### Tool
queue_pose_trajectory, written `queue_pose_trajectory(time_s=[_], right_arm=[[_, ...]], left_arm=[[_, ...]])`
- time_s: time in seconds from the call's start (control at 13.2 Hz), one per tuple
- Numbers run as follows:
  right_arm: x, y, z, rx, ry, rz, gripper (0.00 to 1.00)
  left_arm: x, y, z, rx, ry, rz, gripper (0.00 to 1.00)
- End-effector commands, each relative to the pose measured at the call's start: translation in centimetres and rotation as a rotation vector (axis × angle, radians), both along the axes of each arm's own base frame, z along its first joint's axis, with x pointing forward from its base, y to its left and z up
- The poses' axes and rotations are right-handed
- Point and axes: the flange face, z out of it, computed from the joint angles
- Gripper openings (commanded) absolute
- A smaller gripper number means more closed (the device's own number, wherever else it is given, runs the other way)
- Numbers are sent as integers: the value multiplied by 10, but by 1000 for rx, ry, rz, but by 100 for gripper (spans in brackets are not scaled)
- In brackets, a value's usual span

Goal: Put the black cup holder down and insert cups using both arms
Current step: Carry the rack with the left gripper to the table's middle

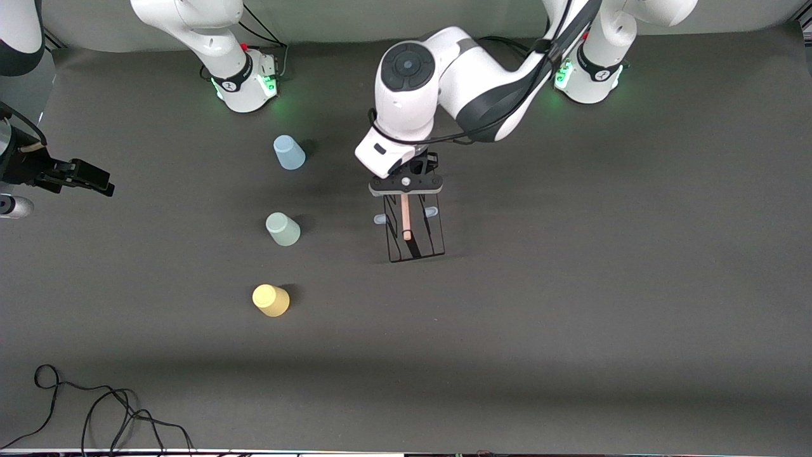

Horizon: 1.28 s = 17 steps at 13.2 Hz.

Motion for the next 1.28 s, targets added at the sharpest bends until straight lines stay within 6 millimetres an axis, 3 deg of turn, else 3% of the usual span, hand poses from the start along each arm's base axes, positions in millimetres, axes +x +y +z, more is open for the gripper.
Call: queue_pose_trajectory(time_s=[0.0,0.15,0.53,0.98,1.21], right_arm=[[-2,-1,7,-4,-4,13,100],[-2,-1,7,-4,-4,13,100],[-3,-1,7,-4,-2,14,100],[-3,5,2,-5,6,10,100],[-2,18,-2,9,13,14,100]], left_arm=[[0,-19,-12,-5,-28,-5,0],[-6,-31,-31,0,-35,-24,0],[0,-38,-68,-10,-28,25,0],[5,-45,-96,-32,-32,50,0],[5,-45,-95,-31,-47,19,0]])
